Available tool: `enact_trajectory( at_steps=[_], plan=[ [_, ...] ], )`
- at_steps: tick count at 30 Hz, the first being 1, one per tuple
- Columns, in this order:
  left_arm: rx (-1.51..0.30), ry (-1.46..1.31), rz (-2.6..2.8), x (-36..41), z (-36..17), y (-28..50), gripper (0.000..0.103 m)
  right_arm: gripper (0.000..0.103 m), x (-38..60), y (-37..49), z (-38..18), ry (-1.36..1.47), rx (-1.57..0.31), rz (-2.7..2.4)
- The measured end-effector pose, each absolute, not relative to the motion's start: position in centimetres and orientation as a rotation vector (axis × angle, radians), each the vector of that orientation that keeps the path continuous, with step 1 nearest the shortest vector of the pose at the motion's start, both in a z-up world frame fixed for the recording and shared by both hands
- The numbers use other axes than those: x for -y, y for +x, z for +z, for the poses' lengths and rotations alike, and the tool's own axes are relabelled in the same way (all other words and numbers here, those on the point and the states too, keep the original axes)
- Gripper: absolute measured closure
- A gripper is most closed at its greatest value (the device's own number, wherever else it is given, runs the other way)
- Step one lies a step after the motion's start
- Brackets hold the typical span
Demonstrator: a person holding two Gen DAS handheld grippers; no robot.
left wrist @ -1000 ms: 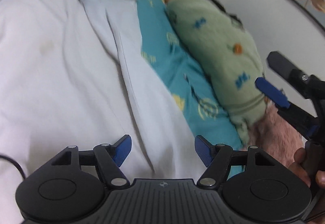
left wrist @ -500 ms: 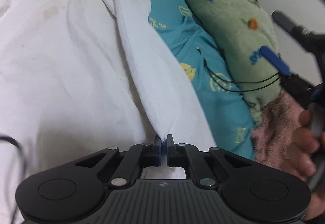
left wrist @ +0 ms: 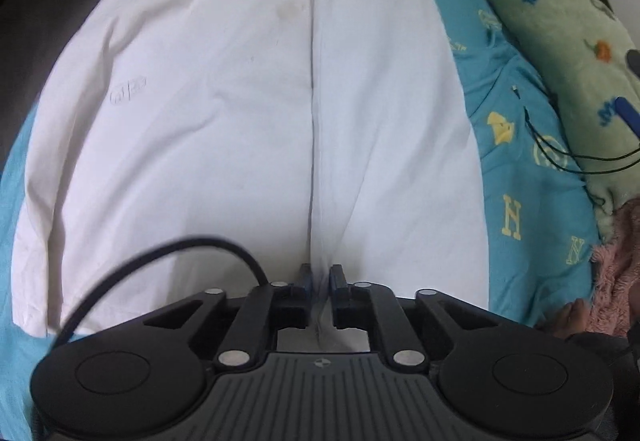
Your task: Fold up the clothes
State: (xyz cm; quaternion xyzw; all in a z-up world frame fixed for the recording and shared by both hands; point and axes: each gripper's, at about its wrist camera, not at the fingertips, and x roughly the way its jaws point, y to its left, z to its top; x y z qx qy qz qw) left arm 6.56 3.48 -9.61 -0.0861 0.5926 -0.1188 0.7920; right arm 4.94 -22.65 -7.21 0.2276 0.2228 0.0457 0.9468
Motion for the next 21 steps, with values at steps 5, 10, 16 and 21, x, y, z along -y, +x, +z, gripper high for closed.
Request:
enact_trajectory(
  at_steps=[5, 10, 16, 21],
  plan=[
    [-1.061, -0.120, -0.250, -2.4, -5.8, 7.1, 0.018, 0.027, 21.8, 4.7, -7.4, 0.406, -0.469, 0.097],
    [-0.884, -0.114, -0.233, -2.5, -3.2, 7.8, 0.004, 0.027, 20.3, 5.0, -7.9, 0.317, -0.515, 0.118],
    [-0.766, -0.089, -0.223, -5.1, -2.5, 6.4, 0.003, 0.027, 15.3, 10.1, -8.9, 0.092, -0.628, 0.252],
    [-0.740, -0.172, -0.232, -7.6, -3.5, 7.0, 0.003, 0.028, 8.1, 17.7, -8.3, -0.144, -0.683, 0.445]
  ],
)
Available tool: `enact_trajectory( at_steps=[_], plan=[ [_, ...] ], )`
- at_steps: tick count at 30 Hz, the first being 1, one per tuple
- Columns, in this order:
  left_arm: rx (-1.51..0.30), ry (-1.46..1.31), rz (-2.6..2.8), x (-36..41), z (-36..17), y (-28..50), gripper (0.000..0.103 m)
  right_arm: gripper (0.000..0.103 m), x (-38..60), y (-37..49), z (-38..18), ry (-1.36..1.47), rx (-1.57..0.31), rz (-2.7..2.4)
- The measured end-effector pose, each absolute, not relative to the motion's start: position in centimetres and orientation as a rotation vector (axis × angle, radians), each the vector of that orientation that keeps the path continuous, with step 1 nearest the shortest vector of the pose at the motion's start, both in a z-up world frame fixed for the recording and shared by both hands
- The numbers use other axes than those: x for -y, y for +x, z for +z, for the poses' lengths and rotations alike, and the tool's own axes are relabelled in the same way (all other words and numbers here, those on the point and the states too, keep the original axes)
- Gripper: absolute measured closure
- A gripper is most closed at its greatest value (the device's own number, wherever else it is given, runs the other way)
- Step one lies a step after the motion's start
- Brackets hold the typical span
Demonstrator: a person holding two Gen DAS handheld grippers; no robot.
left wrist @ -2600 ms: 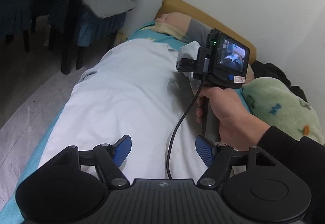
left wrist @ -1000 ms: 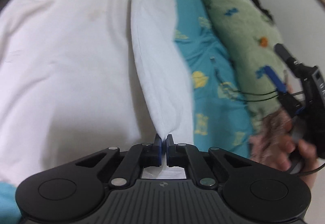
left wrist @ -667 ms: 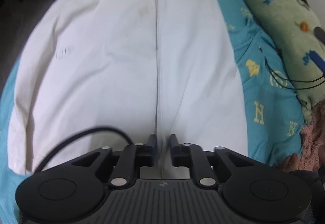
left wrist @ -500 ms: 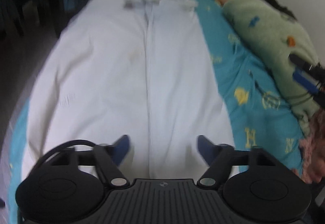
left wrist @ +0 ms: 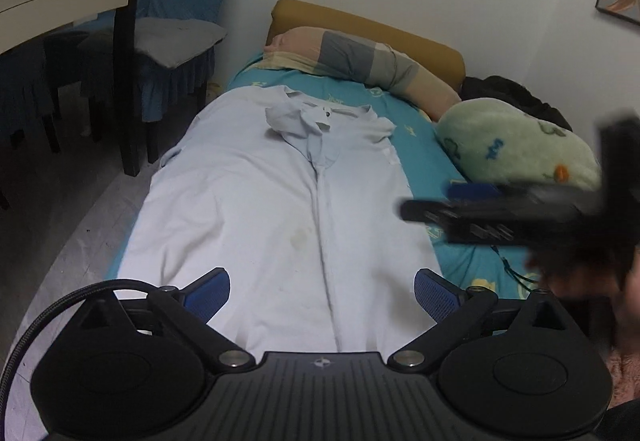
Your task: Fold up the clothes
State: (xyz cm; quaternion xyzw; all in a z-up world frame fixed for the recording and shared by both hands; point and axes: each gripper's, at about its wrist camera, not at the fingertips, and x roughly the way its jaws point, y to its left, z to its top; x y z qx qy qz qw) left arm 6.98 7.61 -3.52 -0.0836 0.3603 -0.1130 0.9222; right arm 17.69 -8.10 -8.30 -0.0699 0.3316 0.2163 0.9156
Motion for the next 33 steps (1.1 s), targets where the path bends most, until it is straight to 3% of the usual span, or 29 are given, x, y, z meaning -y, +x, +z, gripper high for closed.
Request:
enact_trajectory(
  at_steps=[9, 17, 26, 28, 29, 30, 33],
  plan=[
    [-0.716, -0.342, -0.175, -12.2, -6.7, 10.5, 0.003, 0.028, -10.0, 32.3, -9.6, -0.500, -0.752, 0.771],
    [-0.718, -0.495, -0.003, -17.3, -9.6, 12.0, 0.003, 0.028, -23.5, 41.5, -19.6, -0.845, -0.873, 0.837],
    [-0.739, -0.604, 0.060, -19.8, -11.1, 12.4, 0.003, 0.030, -29.6, 42.8, -28.6, -1.302, -0.935, 0.761],
    [-0.740, -0.616, 0.060, -20.0, -11.2, 12.4, 0.003, 0.045, -29.2, 43.1, -27.9, -1.250, -0.896, 0.729],
    [-0.737, -0.616, 0.058, -20.1, -11.1, 12.4, 0.003, 0.069, -29.0, 43.2, -27.6, -1.224, -0.877, 0.712],
    [-0.734, -0.617, 0.056, -20.1, -11.0, 12.4, 0.003, 0.086, -28.8, 43.3, -27.2, -1.198, -0.858, 0.696],
    [-0.713, -0.634, 0.062, -20.6, -11.0, 12.1, 0.003, 0.094, -28.3, 43.7, -26.2, -1.121, -0.800, 0.647]
  ],
)
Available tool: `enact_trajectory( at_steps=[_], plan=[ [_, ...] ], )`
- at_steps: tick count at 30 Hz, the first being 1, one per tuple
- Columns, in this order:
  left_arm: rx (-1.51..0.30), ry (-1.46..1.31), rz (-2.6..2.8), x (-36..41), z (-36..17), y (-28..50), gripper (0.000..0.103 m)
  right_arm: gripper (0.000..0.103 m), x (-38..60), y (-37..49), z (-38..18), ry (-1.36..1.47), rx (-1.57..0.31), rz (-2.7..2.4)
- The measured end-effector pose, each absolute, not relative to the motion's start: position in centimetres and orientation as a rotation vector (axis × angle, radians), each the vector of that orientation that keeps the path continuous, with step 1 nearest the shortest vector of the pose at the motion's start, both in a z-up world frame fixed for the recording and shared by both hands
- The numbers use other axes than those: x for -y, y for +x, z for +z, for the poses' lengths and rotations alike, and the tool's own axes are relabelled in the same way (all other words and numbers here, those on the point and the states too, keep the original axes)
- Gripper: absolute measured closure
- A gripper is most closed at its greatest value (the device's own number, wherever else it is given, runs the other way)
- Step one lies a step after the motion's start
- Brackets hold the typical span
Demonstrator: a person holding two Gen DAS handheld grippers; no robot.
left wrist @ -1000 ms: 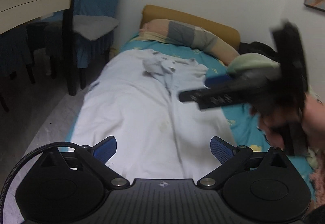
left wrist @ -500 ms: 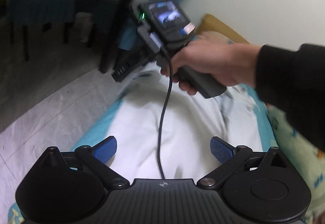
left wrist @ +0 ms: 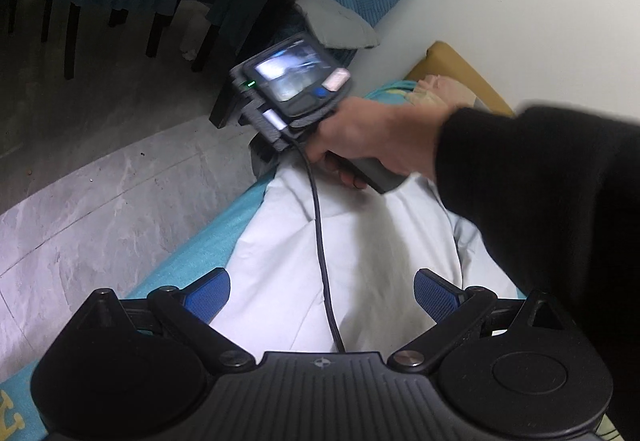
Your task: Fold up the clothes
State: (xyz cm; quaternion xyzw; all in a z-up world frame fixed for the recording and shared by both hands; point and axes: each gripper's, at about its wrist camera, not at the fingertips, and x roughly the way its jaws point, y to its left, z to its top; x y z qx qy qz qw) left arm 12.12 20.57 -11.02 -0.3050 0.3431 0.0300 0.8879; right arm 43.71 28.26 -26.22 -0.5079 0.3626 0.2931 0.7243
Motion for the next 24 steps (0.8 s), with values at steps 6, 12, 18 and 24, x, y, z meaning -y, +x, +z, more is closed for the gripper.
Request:
enact_trajectory(
  at_steps=[6, 12, 18, 24],
  plan=[
    [-0.659, -0.660, 0.062, -20.9, -10.6, 11.6, 0.003, 0.094, -21.3, 42.6, -16.5, -0.692, -0.505, 0.461],
    [-0.636, -0.666, 0.032, -20.3, -10.0, 11.4, 0.003, 0.094, -11.0, 41.1, -13.9, -0.282, -0.448, 0.219],
    [-0.624, -0.556, -0.042, -17.7, -9.1, 11.4, 0.003, 0.092, 0.4, 39.6, -15.6, 0.092, -0.516, -0.042],
    [-0.666, -0.472, -0.089, -15.6, -9.8, 12.6, 0.003, 0.051, 7.8, 37.8, -15.9, 0.359, -0.563, -0.171]
  ],
)
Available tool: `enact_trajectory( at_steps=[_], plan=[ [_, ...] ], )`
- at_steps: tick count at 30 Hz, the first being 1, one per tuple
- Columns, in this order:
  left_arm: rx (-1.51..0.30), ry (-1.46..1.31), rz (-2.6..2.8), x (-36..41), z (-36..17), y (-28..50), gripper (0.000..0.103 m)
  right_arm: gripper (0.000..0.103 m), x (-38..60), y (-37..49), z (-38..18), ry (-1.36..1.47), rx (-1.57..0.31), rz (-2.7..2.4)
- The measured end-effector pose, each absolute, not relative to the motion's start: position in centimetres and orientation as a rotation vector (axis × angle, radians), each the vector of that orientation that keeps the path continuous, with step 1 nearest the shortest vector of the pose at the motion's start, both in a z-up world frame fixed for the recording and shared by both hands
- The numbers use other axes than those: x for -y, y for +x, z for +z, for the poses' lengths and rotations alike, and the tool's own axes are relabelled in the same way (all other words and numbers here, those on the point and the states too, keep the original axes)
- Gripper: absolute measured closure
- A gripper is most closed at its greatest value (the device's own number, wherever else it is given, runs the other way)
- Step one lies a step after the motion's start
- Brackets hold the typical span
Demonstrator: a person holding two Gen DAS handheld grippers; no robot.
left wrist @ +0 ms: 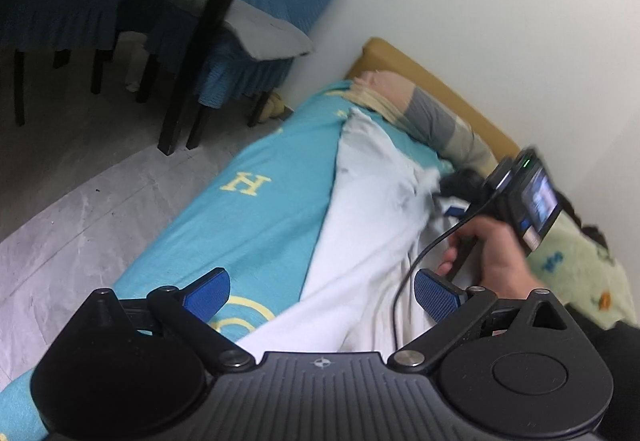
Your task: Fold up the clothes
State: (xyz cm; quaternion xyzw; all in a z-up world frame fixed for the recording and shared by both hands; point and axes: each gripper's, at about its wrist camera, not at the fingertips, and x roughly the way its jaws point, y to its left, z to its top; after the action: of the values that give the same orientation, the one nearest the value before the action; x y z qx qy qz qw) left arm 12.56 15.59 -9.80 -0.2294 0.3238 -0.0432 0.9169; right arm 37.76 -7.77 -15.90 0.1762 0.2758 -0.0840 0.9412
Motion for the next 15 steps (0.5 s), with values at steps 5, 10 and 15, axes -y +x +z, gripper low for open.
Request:
enact_trajectory(
  at_steps=[5, 10, 15],
  plan=[
    [-0.657, -0.389, -0.110, -14.5, -9.5, 12.3, 0.003, 0.030, 7.1, 32.9, -12.0, 0.352, -0.508, -0.056],
    [-0.612, -0.297, -0.100, -13.3, -7.9, 11.0, 0.003, 0.030, 7.3, 26.6, -7.9, 0.319, -0.469, 0.012],
    [-0.600, -0.259, -0.105, -12.3, -6.2, 9.5, 0.003, 0.030, 7.7, 18.4, -4.3, 0.266, -0.436, 0.038]
  ],
)
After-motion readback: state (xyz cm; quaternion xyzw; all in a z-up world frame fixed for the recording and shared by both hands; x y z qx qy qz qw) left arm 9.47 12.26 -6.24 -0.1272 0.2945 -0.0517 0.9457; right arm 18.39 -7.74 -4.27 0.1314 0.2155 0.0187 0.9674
